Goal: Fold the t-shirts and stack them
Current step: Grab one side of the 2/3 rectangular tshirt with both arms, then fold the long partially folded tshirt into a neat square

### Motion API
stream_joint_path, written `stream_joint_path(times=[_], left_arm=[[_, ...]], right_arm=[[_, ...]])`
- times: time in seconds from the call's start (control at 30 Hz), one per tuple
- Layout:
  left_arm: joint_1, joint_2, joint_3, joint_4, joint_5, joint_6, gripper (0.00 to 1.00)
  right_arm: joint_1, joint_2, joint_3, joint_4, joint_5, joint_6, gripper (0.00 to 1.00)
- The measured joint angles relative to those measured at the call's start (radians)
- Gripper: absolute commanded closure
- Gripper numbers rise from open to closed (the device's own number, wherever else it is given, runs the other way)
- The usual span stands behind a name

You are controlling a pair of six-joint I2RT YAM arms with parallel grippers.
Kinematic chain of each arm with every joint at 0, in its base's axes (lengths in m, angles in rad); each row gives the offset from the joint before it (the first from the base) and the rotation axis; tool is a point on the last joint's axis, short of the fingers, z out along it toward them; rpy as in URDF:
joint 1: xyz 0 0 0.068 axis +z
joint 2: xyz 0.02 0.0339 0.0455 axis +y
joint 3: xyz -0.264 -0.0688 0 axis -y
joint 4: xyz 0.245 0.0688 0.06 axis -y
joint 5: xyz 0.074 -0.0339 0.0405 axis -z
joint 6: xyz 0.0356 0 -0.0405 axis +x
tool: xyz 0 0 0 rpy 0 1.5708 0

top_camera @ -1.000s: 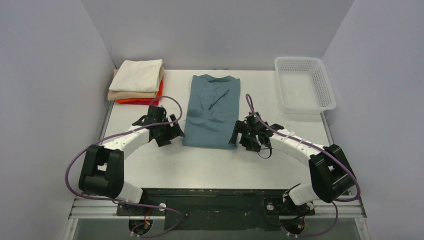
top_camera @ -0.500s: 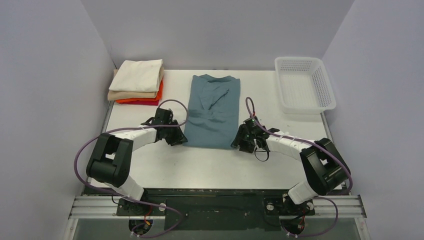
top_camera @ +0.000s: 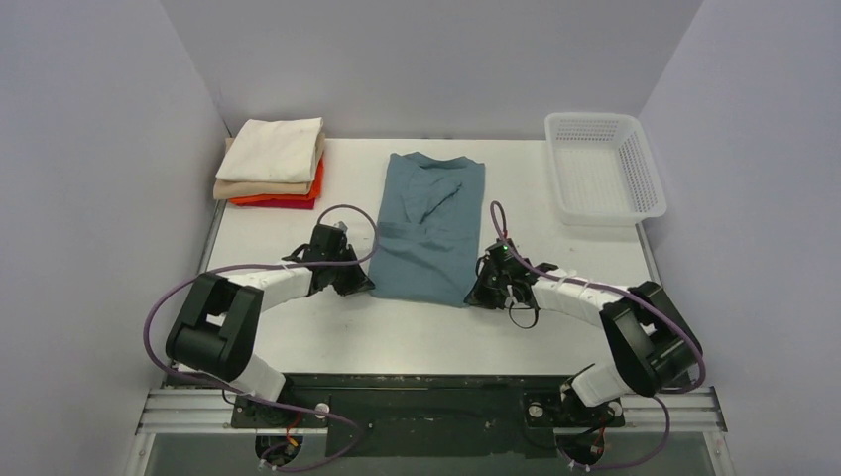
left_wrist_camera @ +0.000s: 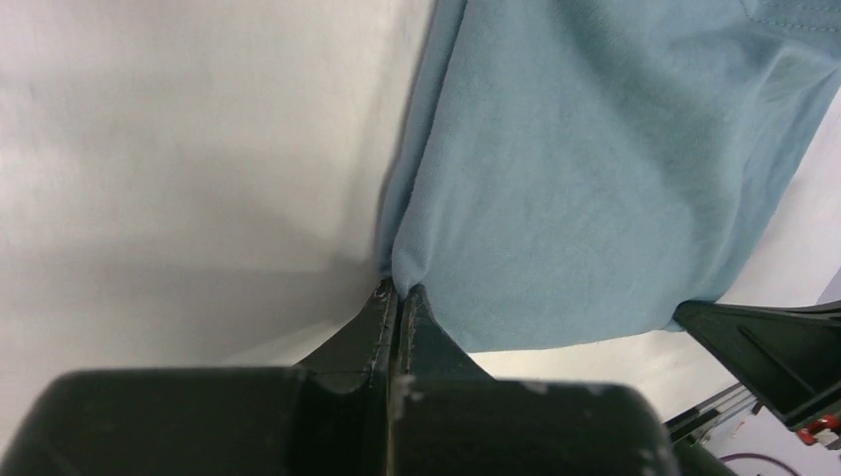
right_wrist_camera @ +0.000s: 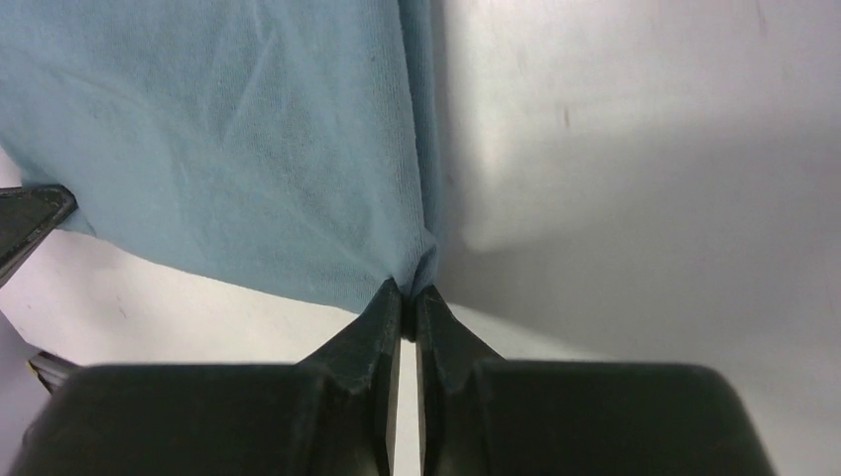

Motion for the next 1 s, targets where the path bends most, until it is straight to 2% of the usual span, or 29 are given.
stream_joint_path(times=[0.2, 0.37, 0.5, 0.63, 0.8, 1.0], left_arm=[[-0.098, -0.225, -0.179, -0.054, -0.066, -0.042, 1.00], [-0.200, -0.525, -0.302, -0.262, -0.089, -0.124, 1.00], [-0.303, -0.800, -0.287, -0.479, -0.120, -0.198, 1.00], [-0.352, -0.963, -0.186, -0.667, -0.148, -0.246, 1.00], [-0.359, -1.017, -0.016, -0.786, -0.177, -0.250, 1.00], [-0.355, -0.885, 0.109, -0.768, -0.240, -0.203, 1.00]], right_arm=[[0.045, -0.212, -0.124, -0.122, -0.047, 0.006, 1.00], [0.114, -0.453, -0.208, -0.264, -0.102, 0.044, 1.00], [0.220, -0.666, -0.214, -0.377, -0.130, 0.106, 1.00], [0.296, -0.821, -0.196, -0.469, -0.165, 0.182, 1.00], [0.280, -0.871, -0.082, -0.554, -0.206, 0.211, 1.00], [0.096, -0.819, 0.074, -0.593, -0.266, 0.135, 1.00]])
